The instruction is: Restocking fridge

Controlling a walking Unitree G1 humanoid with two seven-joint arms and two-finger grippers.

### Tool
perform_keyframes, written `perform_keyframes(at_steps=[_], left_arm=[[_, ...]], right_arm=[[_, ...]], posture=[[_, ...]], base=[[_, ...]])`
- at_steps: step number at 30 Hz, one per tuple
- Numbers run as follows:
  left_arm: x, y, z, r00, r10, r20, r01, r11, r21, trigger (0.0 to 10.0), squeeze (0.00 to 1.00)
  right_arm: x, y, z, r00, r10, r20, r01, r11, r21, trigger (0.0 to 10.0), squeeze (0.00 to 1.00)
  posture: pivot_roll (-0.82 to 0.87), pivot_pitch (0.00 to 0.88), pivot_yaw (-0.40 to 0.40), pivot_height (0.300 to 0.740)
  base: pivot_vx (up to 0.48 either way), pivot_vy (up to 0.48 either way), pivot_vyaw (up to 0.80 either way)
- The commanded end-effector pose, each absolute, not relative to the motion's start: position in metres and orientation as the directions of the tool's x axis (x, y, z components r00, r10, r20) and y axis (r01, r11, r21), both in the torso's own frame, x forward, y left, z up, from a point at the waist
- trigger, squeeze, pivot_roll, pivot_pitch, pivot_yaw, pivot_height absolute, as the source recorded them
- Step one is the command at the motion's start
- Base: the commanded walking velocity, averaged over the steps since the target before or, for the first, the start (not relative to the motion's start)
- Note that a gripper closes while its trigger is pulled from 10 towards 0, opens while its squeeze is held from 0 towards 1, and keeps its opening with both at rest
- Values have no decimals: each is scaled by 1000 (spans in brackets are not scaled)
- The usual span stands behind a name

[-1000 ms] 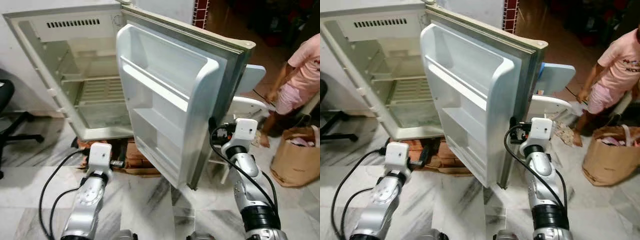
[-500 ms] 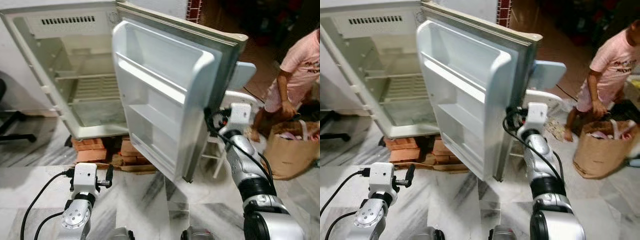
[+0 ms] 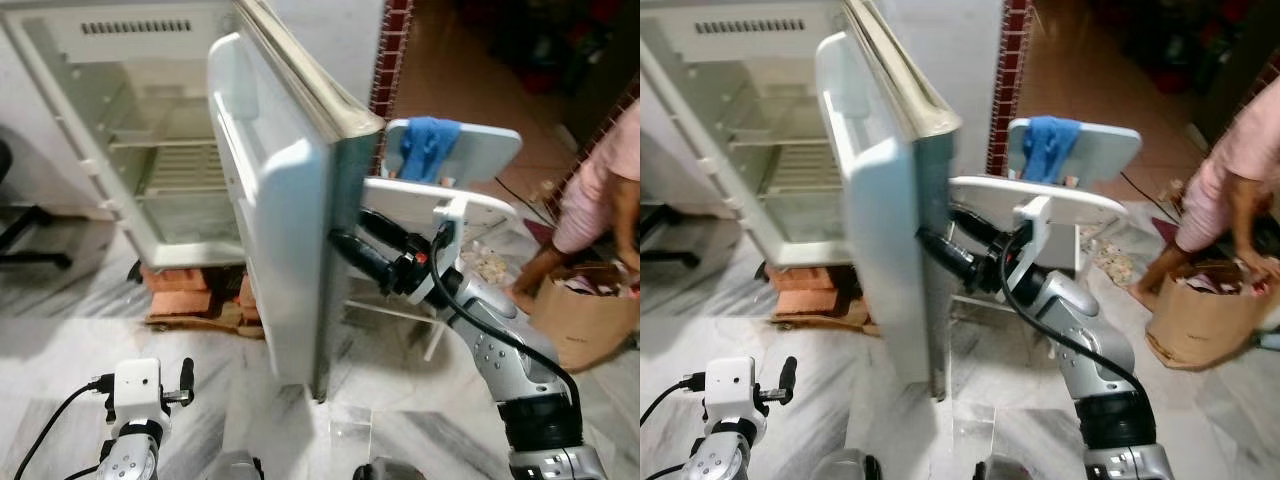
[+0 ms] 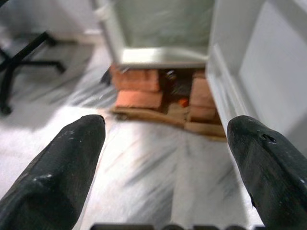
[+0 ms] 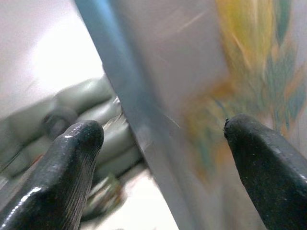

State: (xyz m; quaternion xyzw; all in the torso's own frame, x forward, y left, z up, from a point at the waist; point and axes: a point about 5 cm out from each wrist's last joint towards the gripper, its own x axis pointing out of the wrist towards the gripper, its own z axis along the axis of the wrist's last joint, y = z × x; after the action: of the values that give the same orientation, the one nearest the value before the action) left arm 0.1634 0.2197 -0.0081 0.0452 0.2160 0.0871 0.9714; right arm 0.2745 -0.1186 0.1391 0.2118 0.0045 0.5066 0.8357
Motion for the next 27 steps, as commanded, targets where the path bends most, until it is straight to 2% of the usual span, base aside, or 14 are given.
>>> perform_keyframes(at_steps=[1, 10, 11, 12, 15, 17, 20, 27], left_arm=[[159, 227, -11, 881, 227, -415, -186, 973, 137, 10000, 0], [153, 236, -13, 879, 266, -396, -219, 963, 161, 10000, 0], [156, 237, -11, 889, 261, -375, -205, 961, 183, 10000, 0], [164, 238, -6, 906, 250, -341, -183, 959, 218, 10000, 0], [173, 238, -2, 918, 244, -314, -173, 956, 235, 10000, 0], [196, 227, 9, 948, 180, -262, -123, 968, 218, 10000, 0], [215, 213, 29, 967, 142, -210, -99, 974, 205, 10000, 0], [232, 189, 50, 987, 67, -143, -39, 981, 189, 10000, 0]], right_arm=[[273, -127, 118, 500, 857, 127, -823, 425, 376, 10000, 0], [271, -136, 105, 545, 838, 28, -781, 496, 379, 10000, 0], [271, -137, 102, 568, 823, 1, -768, 530, 359, 10000, 0], [275, -140, 96, 627, 778, -42, -732, 606, 311, 10000, 0], [280, -143, 91, 690, 722, -62, -687, 679, 258, 10000, 0], [287, -146, 88, 816, 573, -80, -545, 807, 227, 10000, 0], [280, -138, 90, 811, 583, -57, -561, 801, 207, 10000, 0], [276, -134, 92, 874, 484, -40, -472, 866, 168, 10000, 0]], posture=[[99, 0, -10, 740], [105, 0, -5, 740], [104, 0, -5, 740], [102, 0, -4, 740], [102, 0, -4, 740], [83, 0, 2, 740], [71, 0, 5, 740], [35, 0, 23, 740]], base=[[0, 0, 0], [0, 0, 0], [0, 0, 0], [0, 0, 0], [0, 0, 0], [0, 0, 0], [0, 114, 0], [0, 480, 0]])
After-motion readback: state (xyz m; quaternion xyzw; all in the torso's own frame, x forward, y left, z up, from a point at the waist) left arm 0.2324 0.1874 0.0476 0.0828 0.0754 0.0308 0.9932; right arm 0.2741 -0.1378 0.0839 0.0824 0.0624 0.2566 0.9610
